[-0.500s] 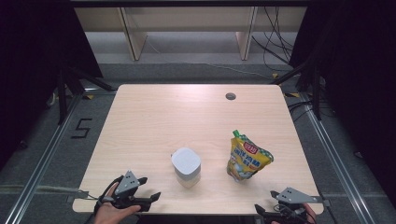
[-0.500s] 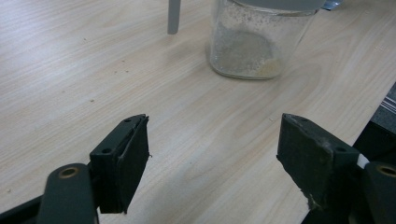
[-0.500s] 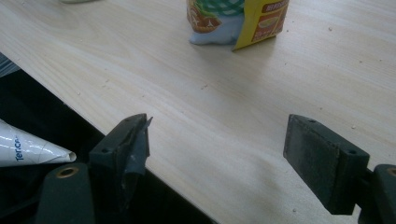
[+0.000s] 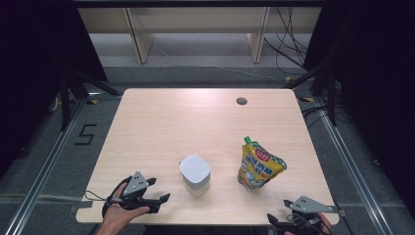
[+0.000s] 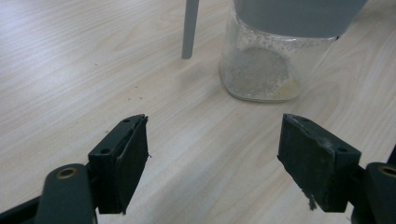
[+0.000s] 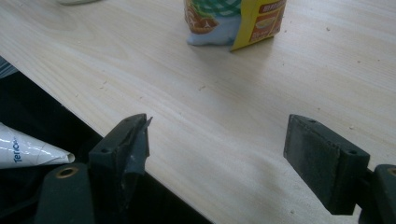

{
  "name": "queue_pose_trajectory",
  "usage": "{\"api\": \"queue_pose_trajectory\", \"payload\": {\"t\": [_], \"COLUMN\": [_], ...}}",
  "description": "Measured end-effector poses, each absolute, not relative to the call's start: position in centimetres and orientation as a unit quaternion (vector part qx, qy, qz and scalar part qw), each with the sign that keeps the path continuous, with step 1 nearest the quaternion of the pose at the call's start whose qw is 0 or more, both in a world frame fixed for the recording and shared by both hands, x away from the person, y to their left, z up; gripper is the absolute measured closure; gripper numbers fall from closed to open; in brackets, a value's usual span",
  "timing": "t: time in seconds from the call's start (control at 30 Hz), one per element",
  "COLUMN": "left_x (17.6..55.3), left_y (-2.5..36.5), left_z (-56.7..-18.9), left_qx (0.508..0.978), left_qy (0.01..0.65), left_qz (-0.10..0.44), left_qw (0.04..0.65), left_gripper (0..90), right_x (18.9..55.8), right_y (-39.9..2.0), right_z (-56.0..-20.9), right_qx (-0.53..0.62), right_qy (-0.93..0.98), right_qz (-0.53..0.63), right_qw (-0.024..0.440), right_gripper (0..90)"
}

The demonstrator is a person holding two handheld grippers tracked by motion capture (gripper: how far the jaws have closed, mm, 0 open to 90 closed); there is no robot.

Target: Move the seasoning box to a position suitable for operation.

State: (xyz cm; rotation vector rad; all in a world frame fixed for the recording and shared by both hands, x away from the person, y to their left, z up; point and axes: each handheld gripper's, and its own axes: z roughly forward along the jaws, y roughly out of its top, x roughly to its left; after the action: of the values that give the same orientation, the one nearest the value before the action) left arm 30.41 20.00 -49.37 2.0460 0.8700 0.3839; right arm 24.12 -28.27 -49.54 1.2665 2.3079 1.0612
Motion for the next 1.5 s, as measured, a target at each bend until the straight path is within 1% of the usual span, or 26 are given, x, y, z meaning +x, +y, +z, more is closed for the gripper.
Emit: {"api": "queue_pose_trajectory", "payload": {"t": [0.03,0.07,0.13,0.17,0.2,0.23,0.27,0.3,0.4,0.47,0.5,0.53,0.57,0.6,0.7,0.8,0.83,0.87,0.9,0.97,1.03,1.13,1.23,1.3,1.4,1.5], "left_x": [30.9,31.1,31.5,31.9,32.2,32.7,32.7,33.1,33.7,34.2,34.9,35.3,35.3,35.9,36.9,37.8,37.9,38.2,38.3,38.6,39.0,39.4,39.5,39.7,40.0,40.3], "left_y": [19.8,19.6,19.7,19.6,19.4,18.8,18.8,18.8,18.4,18.2,18.0,17.9,17.9,17.5,17.0,16.7,16.5,16.4,16.2,16.0,15.7,15.3,14.9,14.6,14.5,14.4], "left_z": [-49.4,-49.4,-49.2,-49.1,-49.1,-49.2,-49.2,-49.1,-49.0,-48.8,-48.8,-48.7,-48.7,-48.6,-48.4,-48.6,-48.7,-48.7,-48.8,-48.7,-48.6,-48.7,-48.8,-48.9,-49.0,-49.2], "left_qx": [0.818,0.811,0.820,0.819,0.820,0.822,0.822,0.833,0.833,0.833,0.824,0.827,0.827,0.821,0.828,0.828,0.829,0.833,0.829,0.831,0.828,0.833,0.835,0.840,0.845,0.846], "left_qy": [0.339,0.345,0.333,0.321,0.320,0.327,0.327,0.318,0.309,0.313,0.315,0.307,0.307,0.306,0.286,0.279,0.281,0.267,0.273,0.265,0.259,0.245,0.240,0.231,0.218,0.216], "left_qz": [0.155,0.151,0.159,0.164,0.165,0.172,0.172,0.178,0.178,0.177,0.182,0.186,0.186,0.179,0.187,0.180,0.177,0.180,0.176,0.176,0.181,0.191,0.188,0.187,0.181,0.170], "left_qw": [0.438,0.447,0.438,0.447,0.445,0.433,0.433,0.417,0.423,0.420,0.435,0.432,0.432,0.447,0.444,0.451,0.451,0.450,0.456,0.456,0.463,0.457,0.458,0.453,0.454,0.457], "left_gripper": [24.6,25.7,26.7,27.7,27.7,28.5,29.1,29.1,31.4,32.6,33.7,35.1,36.8,38.6,43.5,48.2,49.1,50.4,51.6,53.2,55.7,56.9,58.1,61.1,61.9,67.5], "right_x": [24.1,24.2,24.2,24.0,24.0,24.1,24.1,24.1,24.1,24.3,24.3,24.3,24.3,24.3,24.3,24.3,24.3,24.4,24.1,24.3,24.3,24.3,24.3,24.2,24.3,24.2], "right_y": [-28.4,-28.3,-28.3,-28.1,-28.1,-28.2,-28.2,-28.2,-28.2,-28.4,-28.3,-28.3,-28.2,-28.3,-28.3,-28.2,-28.3,-28.2,-27.9,-28.2,-28.2,-28.1,-28.1,-28.1,-28.2,-28.1], "right_z": [-49.5,-49.6,-49.6,-49.5,-49.5,-49.6,-49.6,-49.6,-49.6,-49.6,-49.6,-49.7,-49.7,-49.6,-49.7,-49.7,-49.6,-49.7,-49.7,-49.7,-49.7,-49.6,-49.7,-49.6,-49.6,-49.7], "right_qx": [0.441,0.441,0.442,0.458,0.458,0.449,0.449,0.448,0.453,0.441,0.442,0.441,0.442,0.441,0.442,0.441,0.441,0.441,0.461,0.441,0.438,0.447,0.444,0.449,0.441,0.447], "right_qy": [0.806,0.804,0.804,0.799,0.799,0.802,0.802,0.802,0.801,0.807,0.806,0.805,0.805,0.807,0.807,0.806,0.808,0.807,0.800,0.809,0.810,0.807,0.807,0.806,0.809,0.806], "right_qz": [0.363,0.369,0.369,0.364,0.364,0.366,0.366,0.366,0.364,0.363,0.364,0.365,0.366,0.364,0.362,0.364,0.361,0.363,0.360,0.358,0.358,0.357,0.359,0.356,0.357,0.359], "right_qw": [0.154,0.152,0.152,0.134,0.134,0.145,0.145,0.145,0.142,0.151,0.151,0.152,0.150,0.150,0.150,0.152,0.151,0.152,0.132,0.153,0.153,0.149,0.151,0.147,0.153,0.148], "right_gripper": [23.2,23.2,23.2,23.2,23.2,23.2,23.2,23.2,23.1,23.0,23.0,23.0,23.0,23.0,22.9,22.9,22.9,22.9,22.9,22.9,22.9,22.9,22.9,22.9,23.0,23.0]}}
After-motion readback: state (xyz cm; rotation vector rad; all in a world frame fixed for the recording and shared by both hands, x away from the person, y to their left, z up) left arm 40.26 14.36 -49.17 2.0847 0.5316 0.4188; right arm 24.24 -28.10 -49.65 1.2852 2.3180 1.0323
